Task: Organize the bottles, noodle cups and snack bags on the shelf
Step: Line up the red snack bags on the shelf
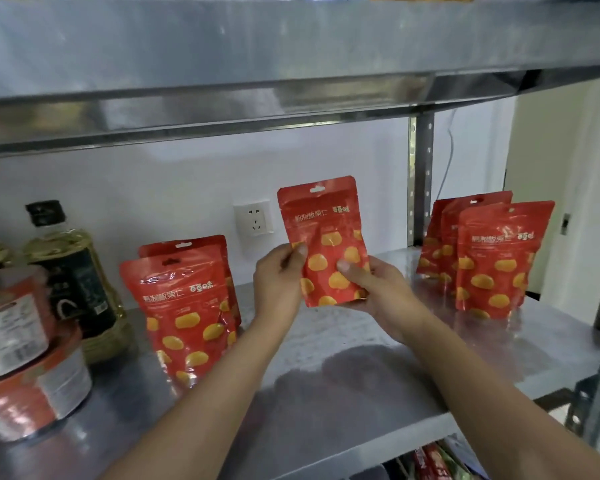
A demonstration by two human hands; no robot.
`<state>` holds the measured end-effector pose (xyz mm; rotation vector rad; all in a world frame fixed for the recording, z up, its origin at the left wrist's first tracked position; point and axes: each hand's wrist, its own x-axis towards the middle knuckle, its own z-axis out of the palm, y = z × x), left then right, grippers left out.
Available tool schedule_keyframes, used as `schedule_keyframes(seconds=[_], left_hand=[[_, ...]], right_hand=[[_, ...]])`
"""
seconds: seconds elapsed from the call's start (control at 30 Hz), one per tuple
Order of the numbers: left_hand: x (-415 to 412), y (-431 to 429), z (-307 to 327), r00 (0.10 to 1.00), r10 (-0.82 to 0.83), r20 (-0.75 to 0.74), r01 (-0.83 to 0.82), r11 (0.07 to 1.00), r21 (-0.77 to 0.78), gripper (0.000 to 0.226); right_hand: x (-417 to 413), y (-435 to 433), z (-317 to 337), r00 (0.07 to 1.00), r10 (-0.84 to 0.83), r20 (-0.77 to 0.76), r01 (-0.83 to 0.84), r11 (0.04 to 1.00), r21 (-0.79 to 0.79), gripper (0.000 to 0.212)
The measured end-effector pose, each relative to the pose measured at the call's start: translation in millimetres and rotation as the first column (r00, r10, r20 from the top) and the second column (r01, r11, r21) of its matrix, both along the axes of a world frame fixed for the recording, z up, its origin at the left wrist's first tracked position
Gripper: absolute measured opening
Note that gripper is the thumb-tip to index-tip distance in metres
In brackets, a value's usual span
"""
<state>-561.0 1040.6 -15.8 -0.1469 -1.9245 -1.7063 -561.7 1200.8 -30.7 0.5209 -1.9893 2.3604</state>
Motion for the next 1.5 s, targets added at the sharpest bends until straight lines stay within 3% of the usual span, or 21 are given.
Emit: schedule_keyframes(seconds=[0.07,0.13,0.27,0.4,0.63,0.9,1.07,1.2,1.3,1.5], left_hand=[[6,-7,-7,1.0,-0.012,-0.002,0.012,0.999,0.031,0.018],[12,-5,-10,0.99,-0.133,0.05,0.13,0.99,0.051,0.013],[17,2,-10,0.951,-0.287,0.115,0.281,0.958,0.059,0.028],[19,-3,-11,0.958,-0.257,0.131,0.24,0.962,0.133,0.046],[20,-2,-16,0.968,-0.208,0.138,0.189,0.971,0.145,0.034],[24,1,-14,0.962,-0.233,0.144,0.217,0.969,0.121,0.038],[29,1,-6,0.966,-0.237,0.105,0.217,0.961,0.171,0.053],[28,-7,-1,0.98,-0.19,0.054,0.168,0.945,0.279,0.04],[26,-8,-5,0.987,-0.145,0.069,0.126,0.965,0.231,0.032],[26,-4,-7,0.988,-0.136,0.078,0.117,0.971,0.208,0.023]], right_hand=[[3,-6,-2,1.0,-0.023,-0.017,0.024,0.999,0.028,0.044],[3,-7,-4,0.998,-0.065,-0.014,0.066,0.998,0.025,0.041],[0,-8,-1,0.998,-0.063,-0.007,0.064,0.997,0.044,0.049],[2,-16,-1,0.999,-0.031,-0.042,0.032,0.999,0.009,0.04],[8,-16,-10,0.995,-0.075,-0.072,0.073,0.997,-0.032,0.032],[13,-13,-8,0.995,-0.074,-0.068,0.067,0.993,-0.101,0.019],[14,-14,-8,0.996,-0.051,-0.076,0.046,0.997,-0.07,0.024],[17,-20,-7,0.996,0.0,-0.09,-0.002,1.0,-0.026,0.023],[19,-19,-3,0.997,-0.011,-0.078,0.004,0.995,-0.095,0.028],[21,-16,-4,0.997,-0.012,-0.075,0.003,0.993,-0.115,0.018]])
